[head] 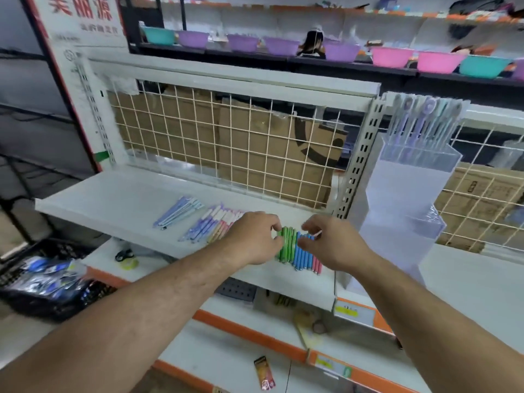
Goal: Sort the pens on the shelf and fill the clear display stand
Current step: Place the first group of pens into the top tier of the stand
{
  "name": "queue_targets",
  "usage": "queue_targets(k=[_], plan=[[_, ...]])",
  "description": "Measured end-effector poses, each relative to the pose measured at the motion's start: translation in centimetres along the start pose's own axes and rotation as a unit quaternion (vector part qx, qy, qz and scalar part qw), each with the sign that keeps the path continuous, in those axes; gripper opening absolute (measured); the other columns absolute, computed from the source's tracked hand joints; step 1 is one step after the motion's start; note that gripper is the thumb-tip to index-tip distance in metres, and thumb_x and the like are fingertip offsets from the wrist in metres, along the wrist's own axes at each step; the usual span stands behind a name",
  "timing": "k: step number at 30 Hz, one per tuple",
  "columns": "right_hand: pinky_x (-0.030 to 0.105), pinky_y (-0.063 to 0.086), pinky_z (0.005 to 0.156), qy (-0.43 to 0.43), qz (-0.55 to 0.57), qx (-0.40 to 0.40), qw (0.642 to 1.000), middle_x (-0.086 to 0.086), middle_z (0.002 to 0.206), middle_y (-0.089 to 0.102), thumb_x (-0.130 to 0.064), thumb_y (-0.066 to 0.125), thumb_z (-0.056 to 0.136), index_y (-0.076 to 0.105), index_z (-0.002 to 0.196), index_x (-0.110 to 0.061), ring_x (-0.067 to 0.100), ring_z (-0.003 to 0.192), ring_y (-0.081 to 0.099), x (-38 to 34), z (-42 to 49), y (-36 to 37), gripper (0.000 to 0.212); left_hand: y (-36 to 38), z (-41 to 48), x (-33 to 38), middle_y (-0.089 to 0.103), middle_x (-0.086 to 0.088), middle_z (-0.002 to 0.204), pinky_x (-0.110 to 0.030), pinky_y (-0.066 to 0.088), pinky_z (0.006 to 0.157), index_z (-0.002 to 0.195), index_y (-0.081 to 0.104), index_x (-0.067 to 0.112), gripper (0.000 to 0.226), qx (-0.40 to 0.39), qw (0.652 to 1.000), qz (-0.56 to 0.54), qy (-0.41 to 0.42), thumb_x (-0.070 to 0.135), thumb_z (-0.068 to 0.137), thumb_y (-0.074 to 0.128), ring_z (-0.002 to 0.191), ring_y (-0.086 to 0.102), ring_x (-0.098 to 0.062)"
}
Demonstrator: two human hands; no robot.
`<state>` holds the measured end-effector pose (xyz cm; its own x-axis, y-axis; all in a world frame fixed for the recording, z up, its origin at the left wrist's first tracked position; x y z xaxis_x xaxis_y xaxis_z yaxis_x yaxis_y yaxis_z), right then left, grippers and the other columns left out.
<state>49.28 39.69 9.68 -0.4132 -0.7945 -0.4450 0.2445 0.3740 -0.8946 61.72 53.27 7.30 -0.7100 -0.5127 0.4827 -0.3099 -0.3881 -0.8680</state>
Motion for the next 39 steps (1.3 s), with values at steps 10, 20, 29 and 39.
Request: queue_targets(k=[10, 20, 29, 39], plan=[[0.033, 0.052, 0.090, -0.006, -0.015, -0.030, 0.999, -0.004, 0.120, 0.067, -0.038, 0.069, 0.089, 0.067, 0.121, -0.023, 0.019, 0.106, 0.063, -11.5, 8.8, 9.4, 0.035, -4.8, 2.0, -15.2, 0.064, 0.005, 0.098, -0.029, 0.050, 0.074, 0.104, 0.069, 0.022, 0.019, -0.008, 1.000, -0.006, -0.017, 0.032, 0.089, 0.061, 0.088, 0.060, -0.017], [0.029, 0.051, 0.083, 0.032, 0.035, -0.065, 0.997, -0.005, 0.115, 0.064, -0.036, 0.069, 0.090, 0.065, 0.120, -0.022, 0.016, 0.095, 0.061, -19.8, 17.5, 17.9, 0.034, -8.1, 6.7, -30.3, 0.067, -0.004, 0.102, -0.036, 0.050, 0.080, 0.104, 0.065, 0.018, 0.028, -0.074, 0.992, 0.083, -0.062, 0.041, 0.091, 0.059, 0.094, 0.061, -0.025], [0.034, 0.055, 0.088, 0.059, 0.027, -0.083, 0.994, -0.008, 0.111, 0.066, -0.034, 0.066, 0.091, 0.067, 0.116, -0.024, 0.014, 0.097, 0.064, -20.2, 21.9, 19.6, 0.028, -6.6, 11.2, -34.5, 0.067, -0.008, 0.099, -0.027, 0.040, 0.068, 0.095, 0.051, 0.013, 0.026, -0.097, 0.985, 0.071, -0.121, 0.037, 0.092, 0.061, 0.087, 0.060, -0.024], [0.034, 0.055, 0.086, 0.062, 0.021, -0.099, 0.993, -0.005, 0.108, 0.067, -0.034, 0.066, 0.089, 0.069, 0.109, -0.023, 0.017, 0.096, 0.063, -20.1, 25.0, 20.6, 0.023, -6.0, 13.4, -34.9, 0.054, -0.003, 0.066, -0.026, 0.046, 0.049, 0.072, 0.048, 0.014, 0.018, -0.140, 0.974, 0.057, -0.167, 0.018, 0.089, 0.055, 0.048, 0.054, -0.019]])
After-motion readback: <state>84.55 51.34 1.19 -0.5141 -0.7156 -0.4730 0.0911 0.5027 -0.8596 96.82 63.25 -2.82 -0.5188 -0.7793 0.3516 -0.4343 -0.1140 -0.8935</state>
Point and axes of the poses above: each hand's wrist, its own z-axis towards the middle knuckle, its own y-axis out of the palm, x = y × z, the point moved 1 cm from there along z, towards the middle knuckle
